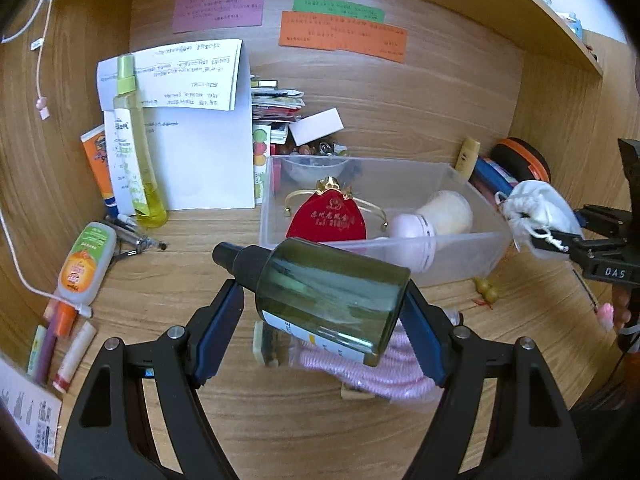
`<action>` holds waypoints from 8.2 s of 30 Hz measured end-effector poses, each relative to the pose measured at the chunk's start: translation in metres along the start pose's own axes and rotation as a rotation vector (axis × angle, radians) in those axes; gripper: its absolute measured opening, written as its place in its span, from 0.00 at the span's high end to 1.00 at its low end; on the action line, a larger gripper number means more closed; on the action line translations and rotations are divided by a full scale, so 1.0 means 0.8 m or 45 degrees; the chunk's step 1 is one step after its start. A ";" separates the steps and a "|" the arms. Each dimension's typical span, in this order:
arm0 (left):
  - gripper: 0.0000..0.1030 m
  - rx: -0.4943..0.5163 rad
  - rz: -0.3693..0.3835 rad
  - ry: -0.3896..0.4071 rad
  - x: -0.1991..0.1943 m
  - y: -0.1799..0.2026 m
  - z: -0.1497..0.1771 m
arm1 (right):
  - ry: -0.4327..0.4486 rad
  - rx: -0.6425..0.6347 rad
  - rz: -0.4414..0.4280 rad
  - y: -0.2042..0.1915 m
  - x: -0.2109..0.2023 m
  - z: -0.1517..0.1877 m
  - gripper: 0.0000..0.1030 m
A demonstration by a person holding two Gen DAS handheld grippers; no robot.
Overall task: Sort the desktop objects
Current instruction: 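Carry the bottle and bag over the clear box and lower them in, then open both grippers and withdraw them from the box, then move the left gripper to the grey block while the right moves to the gourd keychain, then grasp the small grey block with the left gripper while the right grasps the green gourd keychain, then carry the grey block and gourd keychain over the clear box and lower them, then open both grippers to drop the items into the box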
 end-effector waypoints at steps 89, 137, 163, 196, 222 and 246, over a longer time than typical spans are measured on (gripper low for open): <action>0.05 0.182 -0.029 0.033 0.037 0.012 -0.078 | 0.041 -0.097 0.002 -0.074 0.049 -0.056 0.18; 0.39 0.150 -0.007 -0.223 0.090 -0.046 0.043 | -0.036 0.236 -0.152 -0.055 0.087 0.027 0.51; 0.80 0.197 0.107 -0.254 0.096 -0.043 0.044 | -0.048 0.144 -0.166 -0.091 0.128 -0.016 0.77; 0.85 0.132 0.262 -0.063 0.037 0.004 -0.034 | 0.065 0.096 -0.111 -0.036 0.049 -0.034 0.83; 0.85 0.288 0.296 -0.198 0.115 0.095 -0.076 | -0.076 0.063 -0.101 0.011 0.104 -0.051 0.83; 0.70 0.296 0.296 -0.082 0.053 0.081 -0.074 | 0.012 0.049 -0.047 -0.006 0.047 -0.048 0.53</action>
Point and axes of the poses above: each gripper's, at about its wrist camera, not at the fingertips, and x roughly the way its jaws point, y to its right, z to its underside, the point moved 4 cm from there along x, roughly the way its jaws point, and after that the axes turned 15 degrees about -z, right-handed, at the moved point
